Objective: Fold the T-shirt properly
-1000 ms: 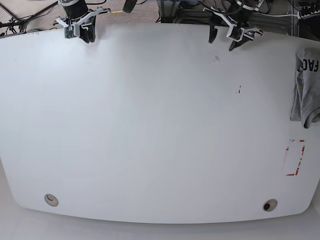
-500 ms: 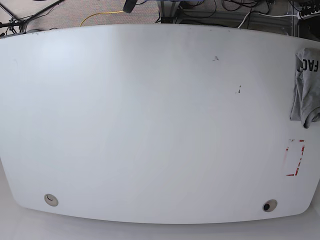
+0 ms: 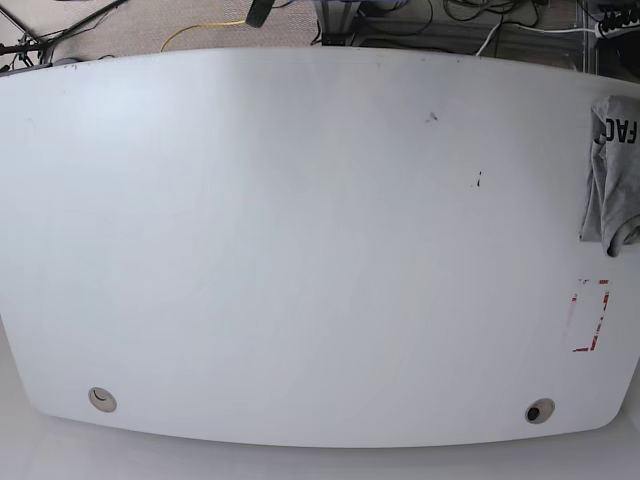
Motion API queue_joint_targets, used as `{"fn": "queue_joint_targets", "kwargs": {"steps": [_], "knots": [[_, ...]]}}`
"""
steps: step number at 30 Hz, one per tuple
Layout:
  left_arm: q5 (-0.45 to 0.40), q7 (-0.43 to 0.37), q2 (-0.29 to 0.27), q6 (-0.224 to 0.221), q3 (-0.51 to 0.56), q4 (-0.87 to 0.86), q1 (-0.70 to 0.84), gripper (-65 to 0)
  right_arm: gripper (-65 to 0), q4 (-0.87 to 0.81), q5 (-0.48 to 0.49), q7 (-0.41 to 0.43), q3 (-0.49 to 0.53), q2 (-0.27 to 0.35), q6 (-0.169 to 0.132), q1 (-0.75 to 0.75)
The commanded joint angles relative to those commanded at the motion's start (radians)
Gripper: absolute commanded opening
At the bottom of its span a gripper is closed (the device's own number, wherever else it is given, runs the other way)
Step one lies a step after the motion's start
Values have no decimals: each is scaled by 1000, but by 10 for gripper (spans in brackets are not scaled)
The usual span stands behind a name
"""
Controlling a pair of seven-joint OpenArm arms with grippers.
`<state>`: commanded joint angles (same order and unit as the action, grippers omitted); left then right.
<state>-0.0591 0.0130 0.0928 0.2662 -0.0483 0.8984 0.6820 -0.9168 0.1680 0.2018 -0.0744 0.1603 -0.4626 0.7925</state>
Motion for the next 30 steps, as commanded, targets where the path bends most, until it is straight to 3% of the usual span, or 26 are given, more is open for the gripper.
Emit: {"fn": "queue_joint_targets", "kwargs": {"steps": [6,13,17,20,24,30], "knots": [[-6,0,-12,-9,-5,-230,-147,-292,-585,183,-2,-2,0,2,0,-150],[-6,0,-11,-115,-2,-548,-368,-288,-582,353,-2,-2,6,14,3,-293],[-6,2,-12,-120,-2,-617,-427,-288,-580,439,-14,-5,8,14,51,-364],[-9,2,-14,-120,0,-629,-439,-289,-579,483,-75,-11,8,12,78,-404],[-9,6,-14,-120,0,-640,-474,-290,-579,491,-112,-9,2,11,95,-413],[-9,5,-14,-120,0,-654,-479,-290,-579,494,-120,-9,6,-11,95,-416]]}}
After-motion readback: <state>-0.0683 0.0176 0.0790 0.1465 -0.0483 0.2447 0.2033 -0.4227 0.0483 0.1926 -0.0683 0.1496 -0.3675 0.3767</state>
